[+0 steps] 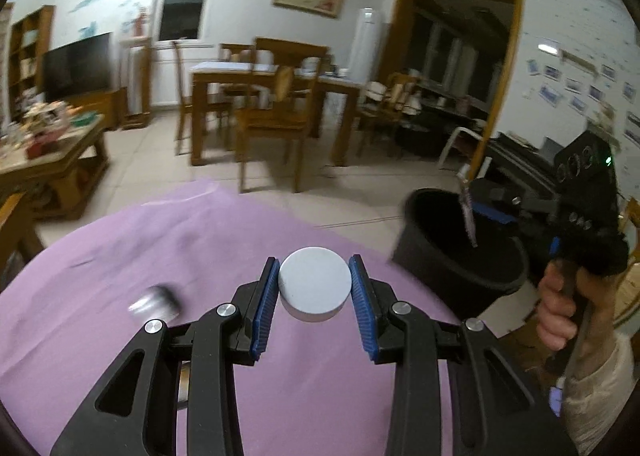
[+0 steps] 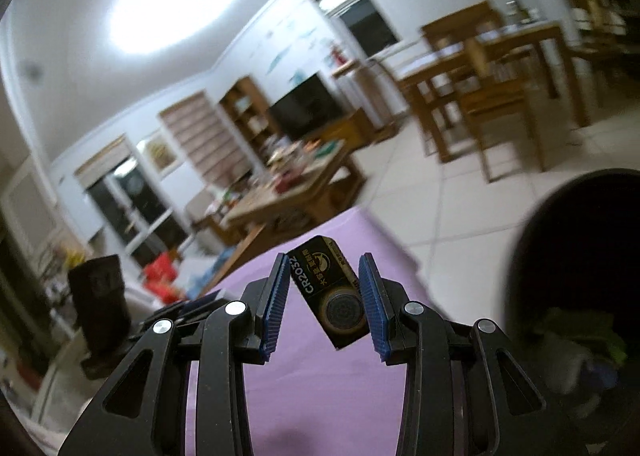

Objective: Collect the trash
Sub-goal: 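Carry both items over the black bin and open both tools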

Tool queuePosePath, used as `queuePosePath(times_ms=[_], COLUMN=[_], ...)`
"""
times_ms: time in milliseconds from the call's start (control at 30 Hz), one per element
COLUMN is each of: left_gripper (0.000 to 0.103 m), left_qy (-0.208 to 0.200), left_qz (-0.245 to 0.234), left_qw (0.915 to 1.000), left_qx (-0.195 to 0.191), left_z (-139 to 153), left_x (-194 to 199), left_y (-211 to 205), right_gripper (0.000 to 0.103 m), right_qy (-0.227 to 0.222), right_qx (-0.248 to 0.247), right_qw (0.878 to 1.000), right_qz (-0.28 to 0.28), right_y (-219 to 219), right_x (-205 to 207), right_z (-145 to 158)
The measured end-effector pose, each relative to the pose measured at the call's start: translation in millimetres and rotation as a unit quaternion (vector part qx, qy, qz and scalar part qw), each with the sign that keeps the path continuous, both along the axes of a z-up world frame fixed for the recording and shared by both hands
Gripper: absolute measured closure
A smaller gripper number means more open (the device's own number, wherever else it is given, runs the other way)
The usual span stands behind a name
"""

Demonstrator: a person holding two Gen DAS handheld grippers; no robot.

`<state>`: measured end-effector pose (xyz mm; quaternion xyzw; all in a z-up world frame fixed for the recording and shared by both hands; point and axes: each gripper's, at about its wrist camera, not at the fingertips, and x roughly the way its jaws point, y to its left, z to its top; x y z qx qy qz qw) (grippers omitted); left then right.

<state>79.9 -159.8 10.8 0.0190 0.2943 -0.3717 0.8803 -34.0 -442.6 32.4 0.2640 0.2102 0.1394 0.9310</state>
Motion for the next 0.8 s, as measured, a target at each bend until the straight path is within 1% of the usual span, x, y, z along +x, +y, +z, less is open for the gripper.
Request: queuePosePath(times_ms=[100,200,333,367,400,500,633,800], left_gripper=[0.068,0.068,0.068,0.068,0.068,0.068,0.068,0.066], left_qy=[0.002,0.010,0.022,0.023,0.026,0.030,0.039,0.034], left_qz=[-0.035,-0.071,-0.108,-0.113,-0.121,-0.135,-0.144,-0.142], left_qw=[0.9993,0.9974,0.9939,0.9934,0.9923,0.9903,0.9885,0.9884], left_qx=[-0.009,-0.009,-0.002,-0.001,0.003,0.013,0.025,0.042], left_z=[3.4,0.1,-8.3,-10.6,-14.4,-22.9,-33.4,-41.0], left_x=[-4.6,-9.0,-15.3,-17.6,-19.2,-25.7,-26.8,-29.5], left_y=[-47.5,-96.4,-158.5,-164.6,-180.2,-202.0,-226.9,-235.2], right_gripper=[0.067,0.067,0.067,0.067,0.067,0.067,0.067,0.066], right_qy=[-0.001,-0.004,-0.004,-0.003,-0.002,0.002,0.008,0.014], right_qx=[0.015,0.023,0.032,0.035,0.038,0.041,0.042,0.042], right_qw=[0.999,0.994,0.987,0.986,0.985,0.982,0.981,0.980], right_qz=[-0.052,-0.104,-0.156,-0.164,-0.169,-0.183,-0.188,-0.193], right_y=[-46.3,-91.0,-143.7,-155.4,-162.9,-184.3,-191.9,-204.1], right_x=[-24.3,-53.2,-86.3,-91.9,-94.7,-112.1,-113.5,-112.2], right_z=[-6.5,-14.6,-28.6,-32.5,-36.7,-49.5,-62.9,-73.1])
